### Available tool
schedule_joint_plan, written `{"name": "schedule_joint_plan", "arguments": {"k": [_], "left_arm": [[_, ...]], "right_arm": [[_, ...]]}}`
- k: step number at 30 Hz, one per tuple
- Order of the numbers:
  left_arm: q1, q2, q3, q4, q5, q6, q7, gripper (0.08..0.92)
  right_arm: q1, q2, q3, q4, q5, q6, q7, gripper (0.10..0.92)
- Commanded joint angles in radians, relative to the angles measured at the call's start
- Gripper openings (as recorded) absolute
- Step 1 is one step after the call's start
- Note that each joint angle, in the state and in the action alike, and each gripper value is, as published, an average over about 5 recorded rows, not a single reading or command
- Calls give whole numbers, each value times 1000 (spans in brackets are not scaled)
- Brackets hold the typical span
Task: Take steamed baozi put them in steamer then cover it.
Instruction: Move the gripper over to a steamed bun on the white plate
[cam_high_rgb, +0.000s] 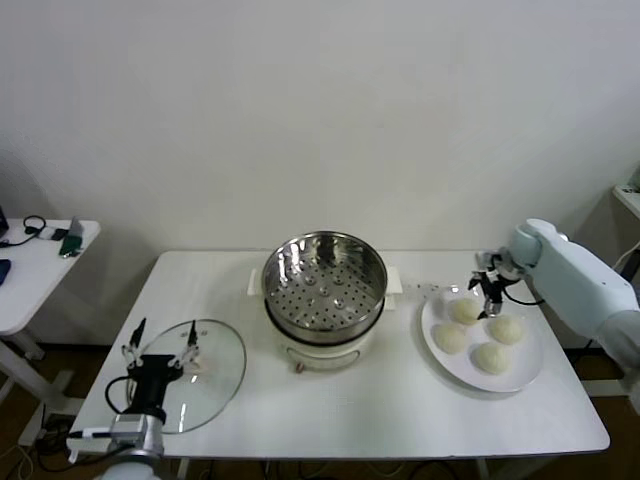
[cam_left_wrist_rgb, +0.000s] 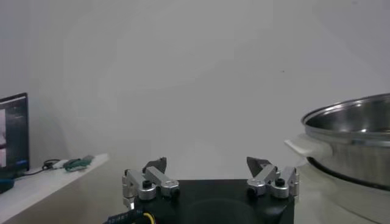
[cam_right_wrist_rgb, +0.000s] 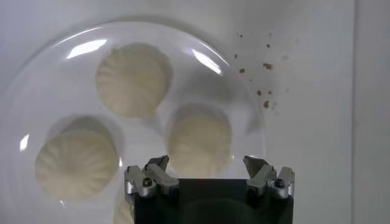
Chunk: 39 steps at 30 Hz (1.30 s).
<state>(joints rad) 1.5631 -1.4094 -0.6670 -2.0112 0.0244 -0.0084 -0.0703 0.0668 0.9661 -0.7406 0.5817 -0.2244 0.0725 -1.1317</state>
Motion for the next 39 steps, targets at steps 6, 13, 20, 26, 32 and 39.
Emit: {"name": "schedule_joint_plan", "arguments": {"k": [6, 13, 20, 26, 32, 39], "left_arm": [[-1, 5, -4, 2, 1, 6, -3, 823], [2, 5, -5, -1, 2, 6, -5, 823], [6, 6, -8, -4, 2, 6, -7, 823], [11, 6, -11, -4, 2, 6, -8, 823], [13, 4, -12, -5, 1, 7, -8, 823], [18, 4, -19, -10, -2, 7, -9, 823]], "right_arm": [[19, 61, -47, -81, -27, 18, 0, 823], [14, 76, -47, -88, -39, 23, 0, 823], [9, 85, -42, -95, -53, 29, 0, 801], [6, 88, -38, -97, -62, 36, -4, 734], [10, 86, -26, -96, -63, 49, -10, 708], [64, 68, -65, -58, -38, 63, -15, 698]]}}
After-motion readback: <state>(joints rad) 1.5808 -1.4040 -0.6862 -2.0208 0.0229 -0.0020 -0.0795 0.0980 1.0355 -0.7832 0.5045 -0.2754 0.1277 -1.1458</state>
